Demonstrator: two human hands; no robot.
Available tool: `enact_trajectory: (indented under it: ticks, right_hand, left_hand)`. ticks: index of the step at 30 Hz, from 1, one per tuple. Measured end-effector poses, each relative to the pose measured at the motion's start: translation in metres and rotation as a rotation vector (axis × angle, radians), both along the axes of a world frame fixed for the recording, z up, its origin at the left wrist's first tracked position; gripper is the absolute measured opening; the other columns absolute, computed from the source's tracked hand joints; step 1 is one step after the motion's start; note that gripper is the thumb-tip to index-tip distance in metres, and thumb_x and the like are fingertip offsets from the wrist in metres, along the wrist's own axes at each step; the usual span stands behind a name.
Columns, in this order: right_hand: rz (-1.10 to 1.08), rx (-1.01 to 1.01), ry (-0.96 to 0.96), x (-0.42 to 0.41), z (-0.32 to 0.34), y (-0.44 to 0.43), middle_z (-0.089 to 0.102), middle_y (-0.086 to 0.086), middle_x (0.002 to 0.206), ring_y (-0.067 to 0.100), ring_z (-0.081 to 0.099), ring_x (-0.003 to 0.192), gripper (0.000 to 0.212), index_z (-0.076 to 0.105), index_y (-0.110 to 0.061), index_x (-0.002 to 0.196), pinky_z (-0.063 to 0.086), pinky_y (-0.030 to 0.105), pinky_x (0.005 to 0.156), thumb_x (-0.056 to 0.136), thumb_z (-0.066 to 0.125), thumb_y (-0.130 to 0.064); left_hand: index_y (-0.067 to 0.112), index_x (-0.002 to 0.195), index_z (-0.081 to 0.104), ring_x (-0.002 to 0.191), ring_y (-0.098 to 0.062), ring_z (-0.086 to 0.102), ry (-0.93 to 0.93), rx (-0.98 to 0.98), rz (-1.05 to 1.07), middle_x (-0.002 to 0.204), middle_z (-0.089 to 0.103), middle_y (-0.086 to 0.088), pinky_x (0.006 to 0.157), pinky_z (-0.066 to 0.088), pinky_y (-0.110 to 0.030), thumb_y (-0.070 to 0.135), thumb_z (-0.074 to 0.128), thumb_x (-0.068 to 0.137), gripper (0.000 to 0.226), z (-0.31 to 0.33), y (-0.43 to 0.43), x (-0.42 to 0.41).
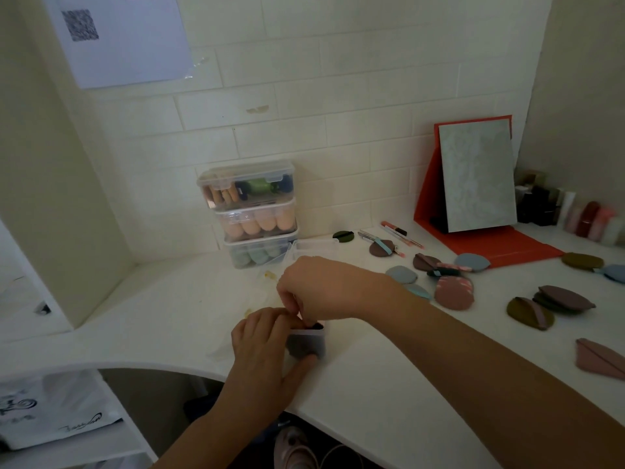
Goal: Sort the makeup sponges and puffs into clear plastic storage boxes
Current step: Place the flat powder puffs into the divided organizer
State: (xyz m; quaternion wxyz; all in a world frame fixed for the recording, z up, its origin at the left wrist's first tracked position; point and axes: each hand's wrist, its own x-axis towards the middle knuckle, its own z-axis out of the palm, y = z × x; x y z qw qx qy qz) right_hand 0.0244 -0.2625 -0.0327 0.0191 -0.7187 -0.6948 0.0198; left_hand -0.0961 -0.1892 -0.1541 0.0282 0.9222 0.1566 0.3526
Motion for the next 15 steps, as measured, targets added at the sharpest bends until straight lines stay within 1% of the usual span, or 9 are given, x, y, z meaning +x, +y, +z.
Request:
enact_trajectory:
  ticks: [2, 3, 6, 8, 9, 11, 12, 13, 15]
  right_hand:
    - [0.010, 0.006, -0.023, 0.001, 0.002, -0.001, 0.059, -0.002, 0.084, 0.007, 0.047, 0.066, 0.020, 0.070, -0.010, 0.095, 0.027, 0.011, 0.049, 0.081, 0.061, 0.001]
    - [0.017, -0.012, -0.024, 0.003, 0.002, -0.001, 0.056, -0.004, 0.082, 0.006, 0.047, 0.066, 0.021, 0.070, -0.011, 0.096, 0.028, 0.011, 0.049, 0.081, 0.061, 0.000]
    - [0.015, -0.079, 0.015, 0.008, 0.002, -0.001, 0.058, -0.004, 0.086, 0.014, 0.056, 0.081, 0.022, 0.068, -0.015, 0.100, 0.037, 0.015, 0.056, 0.081, 0.064, -0.005]
    - [-0.006, -0.122, 0.143, 0.013, 0.006, -0.003, 0.065, -0.005, 0.087, 0.015, 0.063, 0.087, 0.019, 0.067, -0.016, 0.100, 0.045, 0.018, 0.063, 0.082, 0.066, -0.009]
    - [-0.021, -0.140, 0.256, 0.016, 0.010, -0.005, 0.068, -0.004, 0.087, 0.013, 0.066, 0.086, 0.016, 0.067, -0.017, 0.098, 0.048, 0.017, 0.063, 0.083, 0.066, -0.011]
    - [-0.075, -0.097, 0.464, 0.028, 0.019, -0.011, 0.071, -0.003, 0.080, 0.008, 0.068, 0.075, 0.007, 0.067, -0.016, 0.091, 0.050, 0.013, 0.061, 0.085, 0.067, -0.014]
    - [-0.114, -0.042, 0.490, 0.036, 0.023, -0.014, 0.071, -0.003, 0.076, 0.007, 0.067, 0.069, 0.003, 0.066, -0.016, 0.087, 0.049, 0.011, 0.057, 0.085, 0.067, -0.016]
    - [-0.168, 0.020, 0.438, 0.046, 0.024, -0.015, 0.071, -0.003, 0.073, 0.006, 0.066, 0.064, 0.002, 0.067, -0.015, 0.085, 0.048, 0.010, 0.054, 0.085, 0.066, -0.017]
    - [-0.308, 0.092, 0.186, 0.068, 0.021, -0.017, 0.072, 0.001, 0.073, 0.010, 0.067, 0.065, 0.005, 0.069, -0.011, 0.085, 0.051, 0.017, 0.057, 0.083, 0.065, -0.013]
  left_hand:
    - [0.029, 0.103, 0.048, 0.097, -0.008, 0.042, -0.006, 0.000, -0.001, 0.101, 0.056, 0.007, 0.082, 0.019, -0.019, 0.049, 0.051, 0.074, 0.035, 0.000, 0.001, 0.001]
    - [0.030, 0.102, 0.047, 0.096, -0.008, 0.042, -0.012, 0.000, -0.001, 0.100, 0.057, 0.008, 0.081, 0.019, -0.019, 0.049, 0.051, 0.074, 0.034, 0.000, 0.001, 0.001]
    - [0.031, 0.100, 0.048, 0.094, -0.007, 0.042, -0.014, 0.002, 0.001, 0.098, 0.058, 0.010, 0.082, 0.027, -0.024, 0.050, 0.051, 0.073, 0.033, 0.000, 0.002, 0.001]
    - [0.033, 0.098, 0.048, 0.093, -0.006, 0.042, -0.013, -0.007, -0.011, 0.096, 0.056, 0.015, 0.079, 0.030, -0.020, 0.050, 0.052, 0.072, 0.031, 0.002, 0.003, 0.000]
    - [0.036, 0.097, 0.047, 0.093, -0.005, 0.041, -0.013, -0.013, -0.020, 0.095, 0.053, 0.019, 0.080, 0.030, -0.018, 0.050, 0.052, 0.072, 0.029, 0.003, 0.003, 0.000]
    - [0.040, 0.095, 0.043, 0.093, -0.002, 0.041, -0.020, -0.023, -0.040, 0.094, 0.046, 0.026, 0.083, 0.029, -0.017, 0.049, 0.052, 0.071, 0.028, 0.005, 0.004, -0.001]
    - [0.041, 0.096, 0.043, 0.094, -0.001, 0.041, -0.024, -0.032, -0.051, 0.094, 0.045, 0.027, 0.084, 0.029, -0.017, 0.049, 0.052, 0.071, 0.028, 0.007, 0.003, -0.001]
    - [0.041, 0.097, 0.042, 0.095, 0.000, 0.041, -0.028, -0.051, -0.059, 0.095, 0.046, 0.028, 0.085, 0.029, -0.017, 0.050, 0.052, 0.071, 0.029, 0.008, 0.002, -0.002]
    - [0.043, 0.104, 0.042, 0.097, 0.001, 0.041, -0.025, -0.103, -0.069, 0.098, 0.047, 0.028, 0.085, 0.031, -0.020, 0.051, 0.050, 0.072, 0.034, 0.010, 0.000, -0.003]
